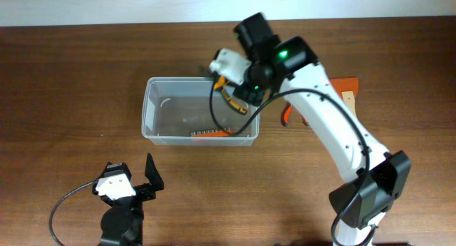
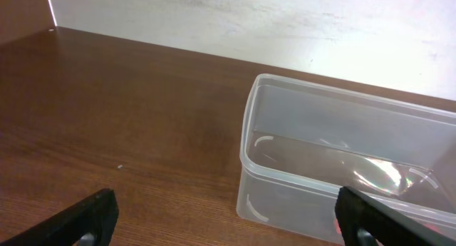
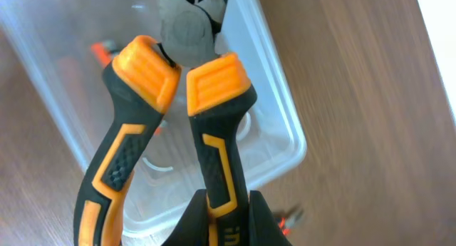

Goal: Pack container
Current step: 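Carry the orange-black pliers into the container and release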

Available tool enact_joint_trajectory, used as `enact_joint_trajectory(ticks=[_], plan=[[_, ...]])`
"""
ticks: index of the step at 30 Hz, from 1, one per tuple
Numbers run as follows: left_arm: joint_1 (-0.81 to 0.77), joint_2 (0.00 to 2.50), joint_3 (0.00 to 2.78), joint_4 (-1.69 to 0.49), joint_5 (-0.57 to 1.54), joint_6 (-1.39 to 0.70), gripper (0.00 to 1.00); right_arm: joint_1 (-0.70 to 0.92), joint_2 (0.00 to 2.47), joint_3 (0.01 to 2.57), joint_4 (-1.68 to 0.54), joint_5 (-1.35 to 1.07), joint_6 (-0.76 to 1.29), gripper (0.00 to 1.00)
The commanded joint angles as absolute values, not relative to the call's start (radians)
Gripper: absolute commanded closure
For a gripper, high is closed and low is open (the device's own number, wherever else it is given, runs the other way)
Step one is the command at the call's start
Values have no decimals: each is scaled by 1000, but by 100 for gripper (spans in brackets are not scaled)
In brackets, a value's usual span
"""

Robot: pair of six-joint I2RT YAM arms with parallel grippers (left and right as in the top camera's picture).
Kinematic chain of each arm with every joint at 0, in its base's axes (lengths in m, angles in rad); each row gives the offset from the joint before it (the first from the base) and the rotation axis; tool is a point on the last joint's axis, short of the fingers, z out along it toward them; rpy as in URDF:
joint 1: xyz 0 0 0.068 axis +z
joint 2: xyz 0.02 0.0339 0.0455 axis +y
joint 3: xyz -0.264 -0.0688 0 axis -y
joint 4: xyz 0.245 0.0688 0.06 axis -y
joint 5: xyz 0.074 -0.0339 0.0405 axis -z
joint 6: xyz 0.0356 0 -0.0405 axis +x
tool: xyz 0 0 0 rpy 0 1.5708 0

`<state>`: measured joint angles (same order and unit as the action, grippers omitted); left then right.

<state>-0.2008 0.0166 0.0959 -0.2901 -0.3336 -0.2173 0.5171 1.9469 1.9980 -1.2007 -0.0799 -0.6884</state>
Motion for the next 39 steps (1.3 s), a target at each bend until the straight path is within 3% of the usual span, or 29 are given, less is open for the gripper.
enact_joint_trajectory(ticks=[1, 35, 36, 39], plan=[[-205, 14, 93, -292, -337, -208, 1, 552, 1930, 2019, -1197, -103, -879, 96], [-205, 14, 93, -292, -337, -208, 1, 562, 2270, 2006, -1107, -234, -908, 96], [-205, 14, 93, -292, -337, -208, 1, 563, 2269, 2006, -1106, -237, -908, 93], [-205, 14, 93, -292, -337, -208, 1, 563, 2269, 2006, -1106, -263, -897, 45]])
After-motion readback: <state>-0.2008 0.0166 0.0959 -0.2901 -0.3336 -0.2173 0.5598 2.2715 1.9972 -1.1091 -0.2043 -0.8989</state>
